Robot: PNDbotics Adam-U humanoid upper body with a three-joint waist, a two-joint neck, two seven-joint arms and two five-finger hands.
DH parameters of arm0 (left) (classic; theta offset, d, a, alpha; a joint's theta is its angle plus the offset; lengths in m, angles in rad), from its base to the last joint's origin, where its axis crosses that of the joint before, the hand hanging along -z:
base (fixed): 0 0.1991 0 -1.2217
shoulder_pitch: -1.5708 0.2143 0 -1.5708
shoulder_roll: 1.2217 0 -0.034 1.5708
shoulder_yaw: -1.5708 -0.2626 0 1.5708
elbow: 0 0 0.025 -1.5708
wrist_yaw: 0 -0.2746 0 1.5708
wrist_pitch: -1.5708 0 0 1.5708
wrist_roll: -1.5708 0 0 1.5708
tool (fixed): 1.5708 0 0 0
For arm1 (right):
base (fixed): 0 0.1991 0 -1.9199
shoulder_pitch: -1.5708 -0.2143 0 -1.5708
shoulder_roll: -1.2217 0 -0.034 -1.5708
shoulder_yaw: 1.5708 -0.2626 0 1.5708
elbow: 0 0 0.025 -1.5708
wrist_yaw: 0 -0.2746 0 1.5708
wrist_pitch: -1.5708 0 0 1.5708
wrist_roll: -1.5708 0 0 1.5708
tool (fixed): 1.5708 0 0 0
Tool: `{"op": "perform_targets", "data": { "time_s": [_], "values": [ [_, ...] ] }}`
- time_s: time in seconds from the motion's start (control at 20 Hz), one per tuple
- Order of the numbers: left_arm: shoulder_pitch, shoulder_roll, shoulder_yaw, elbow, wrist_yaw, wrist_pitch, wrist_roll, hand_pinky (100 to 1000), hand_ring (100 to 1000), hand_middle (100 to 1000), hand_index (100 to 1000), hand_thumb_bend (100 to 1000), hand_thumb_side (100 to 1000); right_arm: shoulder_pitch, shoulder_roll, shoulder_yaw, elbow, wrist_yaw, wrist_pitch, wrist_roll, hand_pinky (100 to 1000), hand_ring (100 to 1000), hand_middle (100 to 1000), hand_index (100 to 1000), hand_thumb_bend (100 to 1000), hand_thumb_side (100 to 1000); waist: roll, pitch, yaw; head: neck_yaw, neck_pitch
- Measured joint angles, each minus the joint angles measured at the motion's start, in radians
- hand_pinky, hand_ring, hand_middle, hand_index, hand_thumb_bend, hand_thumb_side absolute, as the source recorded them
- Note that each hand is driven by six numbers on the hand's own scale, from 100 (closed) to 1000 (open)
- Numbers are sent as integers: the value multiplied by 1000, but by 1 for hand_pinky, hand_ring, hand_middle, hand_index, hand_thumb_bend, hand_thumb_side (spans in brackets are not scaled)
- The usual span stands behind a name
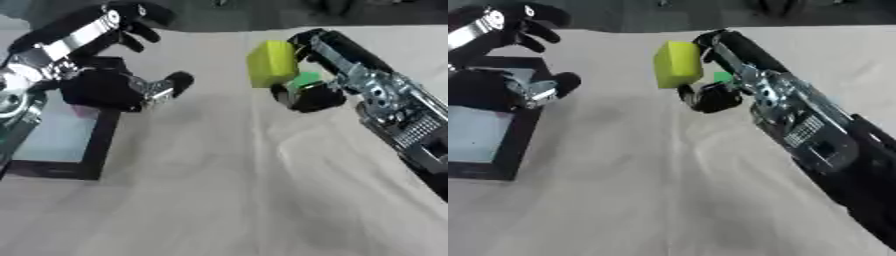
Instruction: Pick up the objects with one hand, pass them to the other hand, and then place them into the box on the other side of the table.
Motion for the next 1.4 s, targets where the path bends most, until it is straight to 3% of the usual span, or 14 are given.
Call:
{"op": "perform_targets", "data": {
  "time_s": [0.4,1.0,1.4],
  "values": [
    [-49,-25,-30,-1,-86,37,-101,865,871,884,931,532,431,-12,42,24,-1,-11,18,-26,822,767,714,586,100,100,0,-5,0,1,0],
    [-87,-70,-59,8,-196,107,-131,871,874,883,928,511,404,-15,83,37,-9,12,23,-28,823,767,720,592,100,100,3,-6,-4,12,1],
    [-108,-112,-86,48,-225,115,-137,869,874,882,926,518,399,-34,93,43,-24,37,24,5,824,766,725,598,100,100,6,-11,-5,21,26]
  ]
}}
